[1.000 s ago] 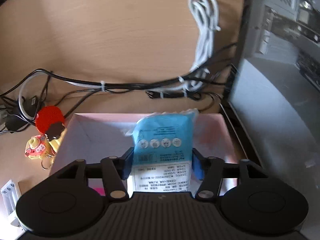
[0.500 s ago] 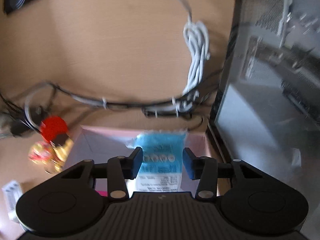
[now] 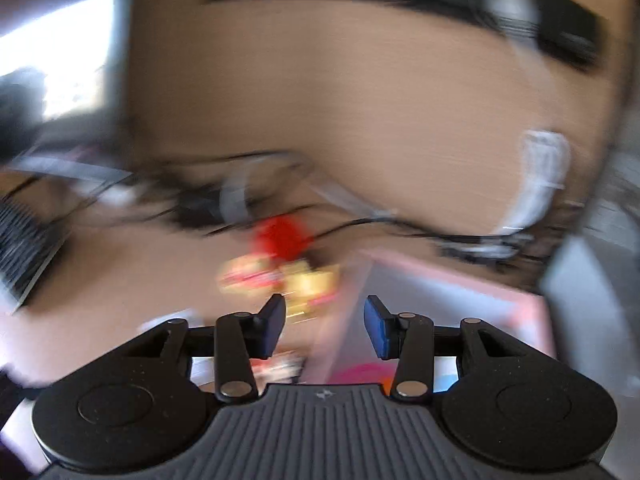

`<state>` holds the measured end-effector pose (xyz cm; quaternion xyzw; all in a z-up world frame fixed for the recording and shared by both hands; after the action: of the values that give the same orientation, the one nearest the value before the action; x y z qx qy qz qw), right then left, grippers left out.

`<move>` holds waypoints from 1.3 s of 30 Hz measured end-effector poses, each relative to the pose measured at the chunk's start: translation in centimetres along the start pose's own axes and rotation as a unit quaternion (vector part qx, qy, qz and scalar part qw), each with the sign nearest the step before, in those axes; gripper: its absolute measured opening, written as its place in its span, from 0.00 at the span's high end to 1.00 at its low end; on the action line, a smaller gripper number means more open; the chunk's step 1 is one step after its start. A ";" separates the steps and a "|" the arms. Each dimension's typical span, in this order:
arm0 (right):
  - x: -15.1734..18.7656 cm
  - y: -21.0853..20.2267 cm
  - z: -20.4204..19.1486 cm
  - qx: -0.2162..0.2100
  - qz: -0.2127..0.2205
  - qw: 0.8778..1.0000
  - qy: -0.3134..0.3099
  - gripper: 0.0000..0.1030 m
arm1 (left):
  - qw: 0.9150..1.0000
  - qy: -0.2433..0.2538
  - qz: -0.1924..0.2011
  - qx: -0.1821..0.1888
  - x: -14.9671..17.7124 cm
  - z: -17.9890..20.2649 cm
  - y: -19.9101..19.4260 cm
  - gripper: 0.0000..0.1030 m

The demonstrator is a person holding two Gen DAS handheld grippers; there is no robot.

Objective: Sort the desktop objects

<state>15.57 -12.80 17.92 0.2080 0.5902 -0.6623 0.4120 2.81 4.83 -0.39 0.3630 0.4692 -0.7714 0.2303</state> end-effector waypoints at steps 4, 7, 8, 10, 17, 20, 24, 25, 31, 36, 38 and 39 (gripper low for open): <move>0.0 2.3 -4.2 0.000 -0.028 0.999 -0.028 0.63 | 1.000 -0.004 0.003 -0.011 0.1 -0.1 -0.1 0.00; -0.1 5.4 -5.1 0.035 -0.049 0.998 -0.030 0.65 | 1.000 -0.006 0.004 -0.011 0.1 -0.2 -0.2 0.00; 0.0 6.4 -5.3 0.042 -0.056 0.997 -0.030 0.65 | 1.000 -0.005 0.004 -0.011 0.1 -0.3 -0.2 0.00; 0.4 7.6 -5.9 0.059 -0.065 0.996 -0.035 0.65 | 1.000 -0.006 0.004 -0.010 0.1 -0.3 -0.2 0.00; 3.1 4.7 -5.5 0.005 -0.100 0.994 -0.050 0.65 | 1.000 -0.009 0.006 -0.002 0.1 -0.4 -0.1 0.00; 5.0 1.4 -4.5 -0.052 -0.108 0.992 -0.049 0.65 | 1.000 -0.010 0.007 0.001 0.1 -0.5 -0.2 0.00; 7.5 -3.5 -1.0 -0.059 -0.054 0.997 -0.021 0.60 | 1.000 -0.009 0.007 0.000 0.2 -0.5 -0.2 0.00; 8.0 -4.2 -0.3 -0.049 -0.040 0.998 -0.015 0.57 | 1.000 -0.008 0.006 -0.001 0.2 -0.4 -0.2 0.00; 12.8 -5.6 1.1 -0.057 -0.011 0.998 -0.020 0.33 | 1.000 -0.001 0.000 -0.017 0.1 -0.1 0.1 0.00; 15.0 -3.6 0.1 -0.059 -0.022 0.998 -0.024 0.59 | 0.999 0.006 -0.007 -0.033 0.1 0.2 0.2 0.00; 15.5 -3.3 0.6 -0.063 -0.017 0.998 -0.006 0.59 | 0.999 0.017 -0.012 -0.030 0.1 0.6 0.3 0.00; 15.8 -3.3 1.2 -0.055 -0.013 0.998 0.001 0.59 | 0.999 0.027 -0.011 -0.023 0.2 1.1 0.3 0.00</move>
<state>4.13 -18.78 8.12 0.1784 0.6292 -0.6333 0.4137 2.53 3.71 -0.35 0.3733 0.4971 -0.7527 0.2169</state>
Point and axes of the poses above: each gripper's, at about its wrist camera, not at the fingertips, and y roughly the way its jaws point, z to its right, x to its underside, the point moved 1 cm from there along y, roughly the way its jaws point, and after that the axes turned 12 degrees about x, right-handed, at the moved point
